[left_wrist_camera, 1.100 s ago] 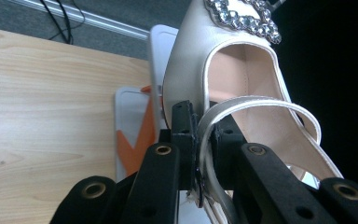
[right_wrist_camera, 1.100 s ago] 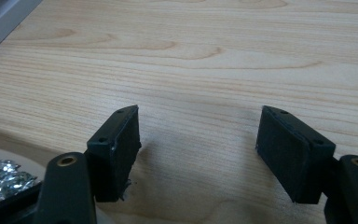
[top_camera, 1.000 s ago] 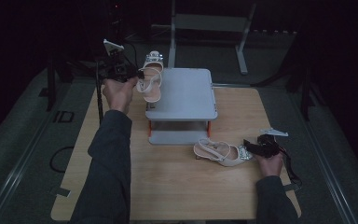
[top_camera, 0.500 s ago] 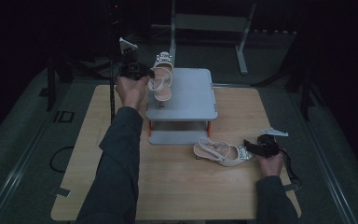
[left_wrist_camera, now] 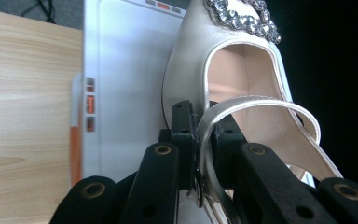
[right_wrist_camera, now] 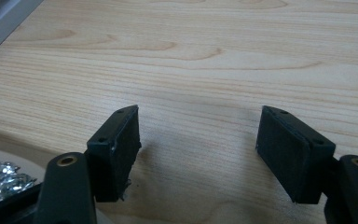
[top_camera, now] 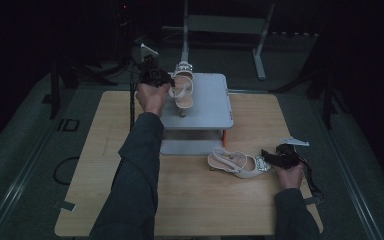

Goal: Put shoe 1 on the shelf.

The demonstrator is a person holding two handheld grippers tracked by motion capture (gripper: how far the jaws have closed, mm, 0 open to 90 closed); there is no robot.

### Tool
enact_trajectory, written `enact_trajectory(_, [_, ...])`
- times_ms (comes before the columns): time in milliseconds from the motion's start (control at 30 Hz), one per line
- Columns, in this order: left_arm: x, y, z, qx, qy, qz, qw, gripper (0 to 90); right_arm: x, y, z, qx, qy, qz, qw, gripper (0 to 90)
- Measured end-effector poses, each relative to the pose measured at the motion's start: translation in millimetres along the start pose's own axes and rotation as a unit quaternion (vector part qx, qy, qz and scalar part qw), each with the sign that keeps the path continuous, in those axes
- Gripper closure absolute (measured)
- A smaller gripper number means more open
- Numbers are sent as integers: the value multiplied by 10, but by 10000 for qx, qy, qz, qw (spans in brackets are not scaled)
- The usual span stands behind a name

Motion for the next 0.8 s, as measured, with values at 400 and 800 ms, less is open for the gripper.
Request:
enact_trajectory(400, [-84, 57, 71, -144, -215, -108, 9996, 827, 1, 2, 2, 8, 2, 1, 10000, 300])
enact_trajectory(800, [-143, 56, 31, -80, -251, -56, 9996, 826, 1, -1, 5, -1, -2, -17, 10000, 300])
Point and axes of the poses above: each handheld gripper's, and its own axes: z roughly forward along the jaws, x roughly out of its top, y roughly to its right, the point moved 6 cm from there along z, roughly forward along the jaws, and after that the axes turned 15 degrees about y, right-handed, at the moved point
